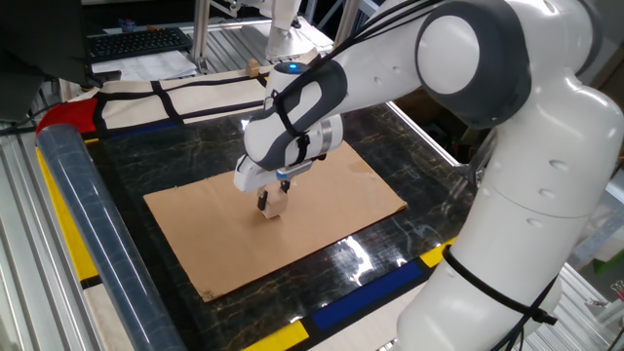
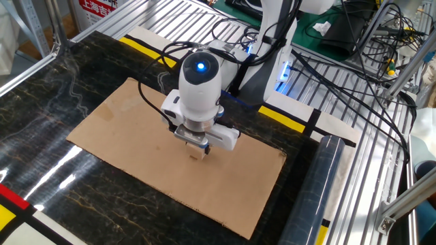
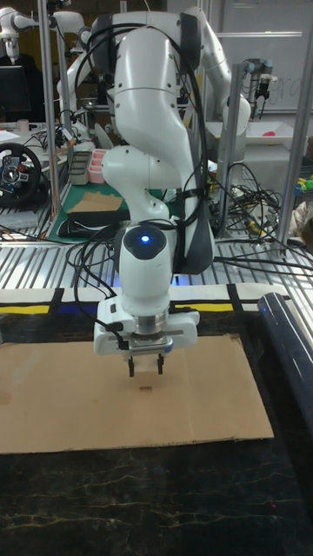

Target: Grab the block and place it at the designated location

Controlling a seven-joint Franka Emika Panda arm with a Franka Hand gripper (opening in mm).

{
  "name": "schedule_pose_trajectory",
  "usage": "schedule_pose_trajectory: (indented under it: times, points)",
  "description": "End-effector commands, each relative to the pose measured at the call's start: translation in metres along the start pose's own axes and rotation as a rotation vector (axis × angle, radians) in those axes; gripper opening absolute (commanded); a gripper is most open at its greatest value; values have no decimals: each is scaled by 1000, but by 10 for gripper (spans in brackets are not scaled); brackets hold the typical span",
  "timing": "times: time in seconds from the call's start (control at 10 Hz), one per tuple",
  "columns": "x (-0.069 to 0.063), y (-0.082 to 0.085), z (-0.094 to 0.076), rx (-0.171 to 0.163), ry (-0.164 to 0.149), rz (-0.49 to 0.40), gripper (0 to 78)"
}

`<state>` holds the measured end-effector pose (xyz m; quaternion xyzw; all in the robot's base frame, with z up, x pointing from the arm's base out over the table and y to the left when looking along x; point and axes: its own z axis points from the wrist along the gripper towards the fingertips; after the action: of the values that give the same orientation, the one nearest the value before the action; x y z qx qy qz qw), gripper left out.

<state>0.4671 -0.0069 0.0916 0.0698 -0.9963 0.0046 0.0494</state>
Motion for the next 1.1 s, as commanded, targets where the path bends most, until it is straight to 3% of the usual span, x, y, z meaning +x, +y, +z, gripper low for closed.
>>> schedule_pose_trajectory:
  times: [0.1,1.1]
  points:
    - [2,6,3,10,-3,12,11]
    - [2,8,3,11,0,24,11]
